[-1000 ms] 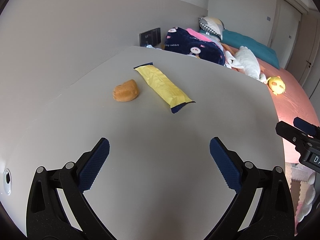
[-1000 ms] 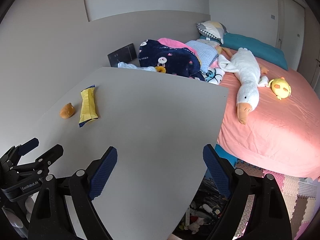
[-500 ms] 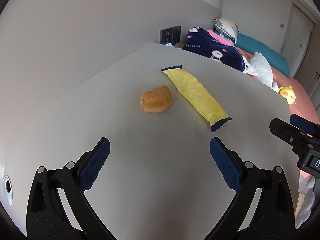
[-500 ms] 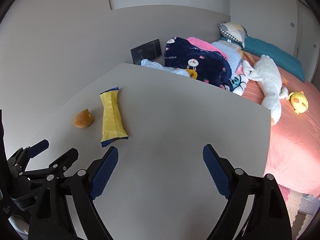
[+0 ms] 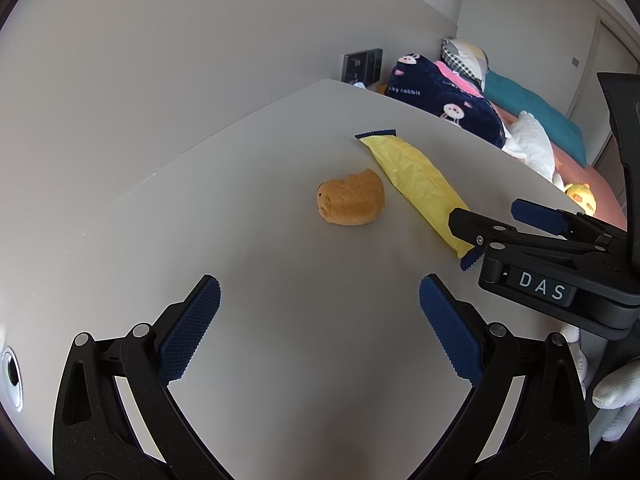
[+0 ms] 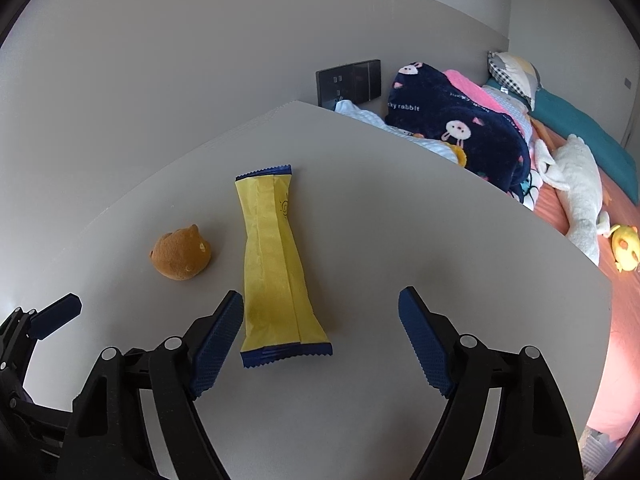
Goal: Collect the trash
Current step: 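Grasp the yellow wrapper with the right tool while the left tool grasps the bear plush, then carry the bear plush and yellow wrapper over the black bin and open both tools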
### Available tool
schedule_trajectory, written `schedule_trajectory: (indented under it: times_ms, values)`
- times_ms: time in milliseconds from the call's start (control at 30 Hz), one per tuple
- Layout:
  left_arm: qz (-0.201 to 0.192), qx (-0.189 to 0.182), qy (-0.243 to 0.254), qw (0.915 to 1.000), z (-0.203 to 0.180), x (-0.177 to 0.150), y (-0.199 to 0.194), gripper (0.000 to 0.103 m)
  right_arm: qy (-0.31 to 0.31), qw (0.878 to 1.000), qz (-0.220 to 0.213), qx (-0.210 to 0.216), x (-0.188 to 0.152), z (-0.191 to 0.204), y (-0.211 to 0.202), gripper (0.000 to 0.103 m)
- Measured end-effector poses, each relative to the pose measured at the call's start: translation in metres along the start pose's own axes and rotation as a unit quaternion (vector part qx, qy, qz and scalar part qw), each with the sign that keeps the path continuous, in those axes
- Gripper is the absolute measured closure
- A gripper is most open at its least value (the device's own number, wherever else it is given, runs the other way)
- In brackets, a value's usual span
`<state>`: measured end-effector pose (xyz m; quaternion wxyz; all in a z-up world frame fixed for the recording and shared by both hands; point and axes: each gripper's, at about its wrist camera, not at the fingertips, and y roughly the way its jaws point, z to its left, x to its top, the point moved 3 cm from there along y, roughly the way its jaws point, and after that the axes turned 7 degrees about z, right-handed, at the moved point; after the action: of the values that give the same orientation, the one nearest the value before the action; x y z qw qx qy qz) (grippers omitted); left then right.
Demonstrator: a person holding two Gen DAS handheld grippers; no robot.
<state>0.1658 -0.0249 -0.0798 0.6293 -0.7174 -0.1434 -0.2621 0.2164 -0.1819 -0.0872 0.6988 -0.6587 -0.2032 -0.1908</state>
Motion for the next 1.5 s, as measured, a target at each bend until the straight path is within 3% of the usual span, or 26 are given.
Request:
schedule_trajectory:
  times_ms: [167, 367, 433, 667, 1000, 1133, 1300, 1467, 1500]
  values:
    - [0.005, 0.002, -0.001, 1.0000, 0.003, -0.002, 0.004, 0.007, -0.010, 1.000, 0.010, 0.005, 0.010, 0.010, 0.015, 0.027]
    - [-0.007, -0.004, 0.010, 0.9999, -0.001, 0.000, 0.003, 0.007, -0.020, 1.000, 0.012, -0.008, 0.017, 0.013, 0.027, 0.043]
    - [-0.010, -0.003, 0.012, 0.9999, -0.002, 0.003, 0.004, 0.007, -0.012, 1.000, 0.007, 0.007, 0.018, 0.010, 0.025, 0.072]
    - [-0.010, 0.009, 0.028, 0.9995, -0.010, 0.017, 0.013, 0.007, 0.056, 0.996, -0.037, 0.055, 0.022, -0.018, 0.012, 0.072]
    - [0.003, 0.026, 0.030, 0.9992, -0.014, 0.041, 0.032, 0.007, 0.083, 0.992, -0.070, 0.063, 0.022, -0.032, 0.002, 0.072]
    - [0.012, 0.033, 0.027, 0.9990, -0.014, 0.048, 0.037, 0.014, 0.079, 0.991, -0.087, 0.064, 0.023, -0.033, -0.004, 0.072]
    - [0.041, 0.039, 0.033, 0.9979, -0.017, 0.050, 0.050, 0.038, 0.074, 0.992, -0.078, 0.067, 0.022, -0.030, 0.000, 0.072]
    - [0.036, 0.040, 0.035, 0.9979, -0.018, 0.050, 0.048, 0.060, 0.069, 0.992, -0.076, 0.076, 0.020, -0.027, 0.001, 0.072]
    - [0.035, 0.042, 0.037, 0.9978, -0.019, 0.049, 0.047, 0.060, 0.069, 0.992, -0.074, 0.078, 0.020, -0.026, 0.001, 0.072]
